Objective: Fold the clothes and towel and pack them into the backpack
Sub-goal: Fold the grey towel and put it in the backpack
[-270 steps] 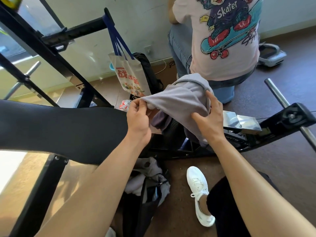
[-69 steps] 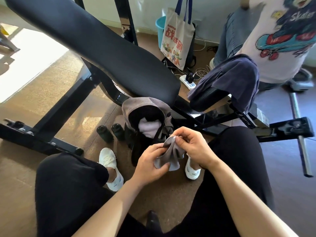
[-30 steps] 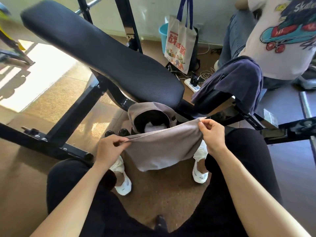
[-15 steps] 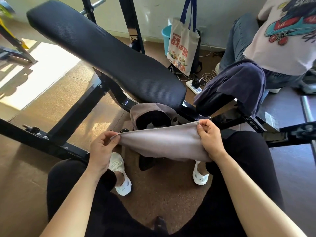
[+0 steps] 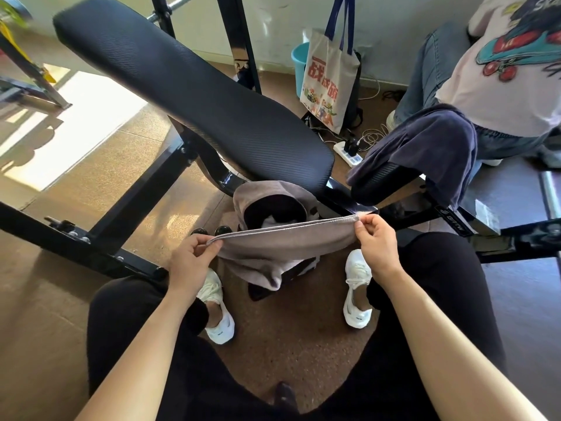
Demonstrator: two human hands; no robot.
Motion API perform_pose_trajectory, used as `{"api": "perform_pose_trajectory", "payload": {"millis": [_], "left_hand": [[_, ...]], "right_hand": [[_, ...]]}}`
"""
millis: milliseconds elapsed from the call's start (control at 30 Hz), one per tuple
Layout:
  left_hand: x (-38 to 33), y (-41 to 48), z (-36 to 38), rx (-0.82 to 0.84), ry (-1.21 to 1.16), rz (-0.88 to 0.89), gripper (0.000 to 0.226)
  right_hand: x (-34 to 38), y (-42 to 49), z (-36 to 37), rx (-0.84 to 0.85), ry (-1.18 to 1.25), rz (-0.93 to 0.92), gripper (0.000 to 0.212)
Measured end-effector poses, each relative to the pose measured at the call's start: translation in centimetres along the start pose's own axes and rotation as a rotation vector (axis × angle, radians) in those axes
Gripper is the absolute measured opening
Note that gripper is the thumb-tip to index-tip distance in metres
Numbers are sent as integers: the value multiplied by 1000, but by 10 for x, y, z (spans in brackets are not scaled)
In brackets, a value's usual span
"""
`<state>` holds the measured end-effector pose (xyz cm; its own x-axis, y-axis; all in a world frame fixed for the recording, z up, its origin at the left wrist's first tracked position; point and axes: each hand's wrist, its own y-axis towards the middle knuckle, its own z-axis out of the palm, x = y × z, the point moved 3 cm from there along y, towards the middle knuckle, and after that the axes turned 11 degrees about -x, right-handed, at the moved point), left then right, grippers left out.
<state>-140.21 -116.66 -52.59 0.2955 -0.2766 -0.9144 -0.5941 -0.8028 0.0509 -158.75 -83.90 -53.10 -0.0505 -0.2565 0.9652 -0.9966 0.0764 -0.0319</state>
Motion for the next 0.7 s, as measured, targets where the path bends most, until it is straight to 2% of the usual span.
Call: {"api": "perform_pose_trajectory", "payload": {"millis": [100,200,300,433,567,700], "left_hand": [[3,1,1,12,-85,-66,23],[6,0,1,-16,-108,-106,15],[9,-1,2,-50,-107,-122,28],[-6,-17,10,-52,-116,-118,25],[-29,-52,26,6,-140,-86,26],[-41,-83,48,150,-183,-47,12]], "right_hand": [[-4,2,1,-25,-10,32,15],[-9,3,1,-31,-20,69,16],[-11,1,3,-27,-25,80,14],[-5,-10,6,-17,-11,83,9],[15,-45,11,98,66,79,7],[32,-82,24,299,116,-10,9]]}}
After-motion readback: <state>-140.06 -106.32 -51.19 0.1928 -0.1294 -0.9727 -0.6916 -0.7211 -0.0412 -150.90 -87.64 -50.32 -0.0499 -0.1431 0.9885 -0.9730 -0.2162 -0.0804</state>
